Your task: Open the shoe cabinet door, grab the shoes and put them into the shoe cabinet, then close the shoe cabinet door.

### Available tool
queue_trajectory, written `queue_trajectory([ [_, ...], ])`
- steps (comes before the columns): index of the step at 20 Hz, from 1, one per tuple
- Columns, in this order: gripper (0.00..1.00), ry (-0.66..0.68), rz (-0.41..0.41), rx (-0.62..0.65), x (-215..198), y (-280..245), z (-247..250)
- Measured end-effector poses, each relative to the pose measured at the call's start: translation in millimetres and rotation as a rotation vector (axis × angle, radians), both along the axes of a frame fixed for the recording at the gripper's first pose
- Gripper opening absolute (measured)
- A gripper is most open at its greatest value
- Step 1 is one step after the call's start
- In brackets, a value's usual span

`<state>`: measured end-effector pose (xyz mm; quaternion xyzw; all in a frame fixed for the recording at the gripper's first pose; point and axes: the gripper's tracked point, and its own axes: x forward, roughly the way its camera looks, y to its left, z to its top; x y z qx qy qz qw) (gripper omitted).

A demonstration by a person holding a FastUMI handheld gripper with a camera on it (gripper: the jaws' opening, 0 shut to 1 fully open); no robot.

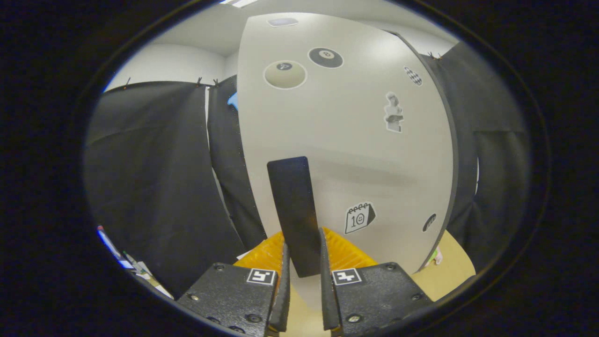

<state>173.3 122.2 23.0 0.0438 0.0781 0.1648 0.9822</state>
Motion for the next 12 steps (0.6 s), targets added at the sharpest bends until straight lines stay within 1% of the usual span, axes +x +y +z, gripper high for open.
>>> queue_trajectory([
  [3, 0.31, 0.007, 0.032, 0.011, -9.6, -9.1, -0.9],
  [5, 0.31, 0.011, 0.035, 0.011, -16.0, -18.1, -1.3],
  [12, 0.3, 0.005, -0.034, 0.016, -36.8, -50.2, 0.6],
])
